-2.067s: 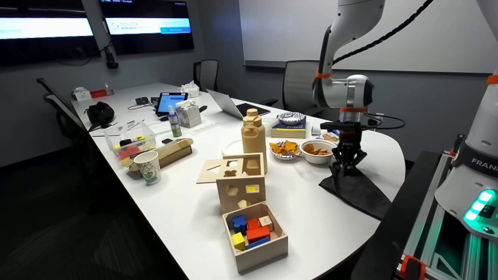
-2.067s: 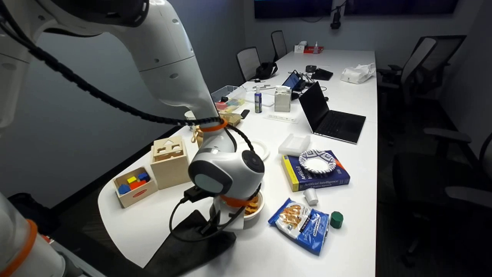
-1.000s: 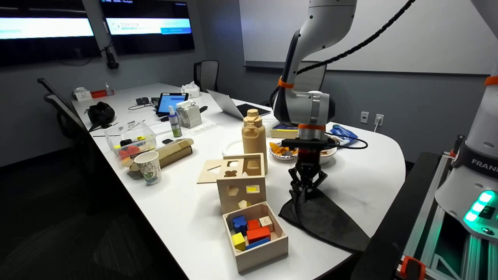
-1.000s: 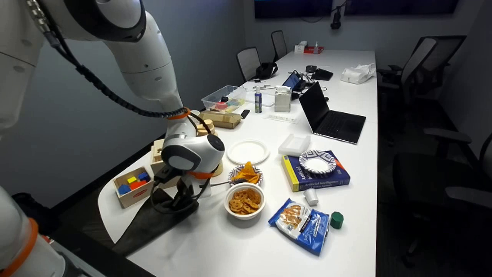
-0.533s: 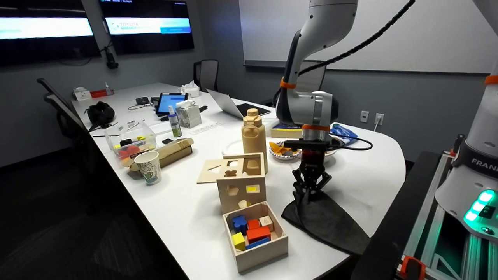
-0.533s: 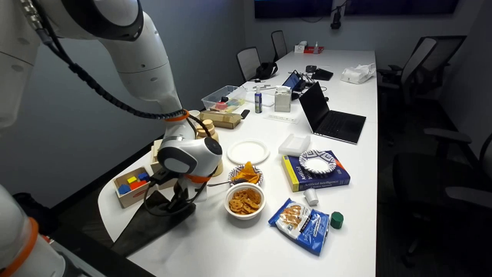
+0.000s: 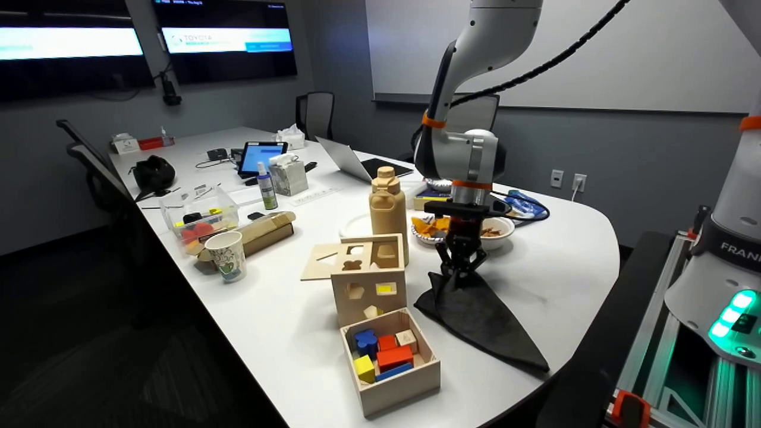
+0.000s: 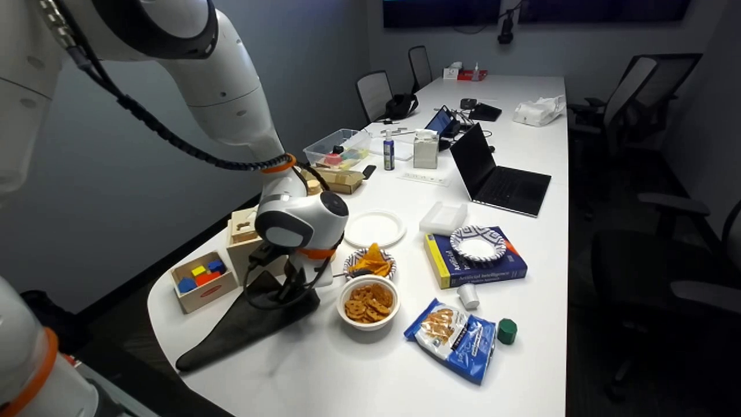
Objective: Use the black towel to clean the table
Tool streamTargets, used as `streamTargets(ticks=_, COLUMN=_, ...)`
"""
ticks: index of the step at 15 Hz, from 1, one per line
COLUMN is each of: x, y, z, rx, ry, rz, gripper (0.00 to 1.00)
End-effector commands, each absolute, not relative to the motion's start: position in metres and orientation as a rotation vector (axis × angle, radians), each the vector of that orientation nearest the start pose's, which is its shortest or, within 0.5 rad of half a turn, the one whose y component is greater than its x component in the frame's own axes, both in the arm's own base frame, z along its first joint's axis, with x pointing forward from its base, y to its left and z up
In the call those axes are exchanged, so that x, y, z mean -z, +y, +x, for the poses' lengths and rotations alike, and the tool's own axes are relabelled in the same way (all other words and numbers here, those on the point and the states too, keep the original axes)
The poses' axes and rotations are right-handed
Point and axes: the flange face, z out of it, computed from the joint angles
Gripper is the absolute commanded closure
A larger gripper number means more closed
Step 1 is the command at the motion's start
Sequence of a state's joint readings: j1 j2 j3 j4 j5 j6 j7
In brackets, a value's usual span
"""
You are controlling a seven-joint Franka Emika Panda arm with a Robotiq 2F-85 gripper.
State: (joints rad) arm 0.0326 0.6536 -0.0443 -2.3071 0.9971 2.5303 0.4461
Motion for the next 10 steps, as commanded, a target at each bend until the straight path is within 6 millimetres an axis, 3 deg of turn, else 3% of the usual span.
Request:
streamTargets(ticks=1, x=-0.032, y=0.006, z=0.468, rx=-0.626, ry=1.689, rz=-2.238, gripper=0.99)
streamTargets(ticks=4, x=-0.036, y=0.017, z=0.454, rx=-0.724, ry=1.621, rz=-2.251, gripper=0.99)
streamTargets(ticks=10, x=-0.054, y=0.009, z=0.382, rx=-0.867, ry=1.785, rz=-2.154, gripper=0.99)
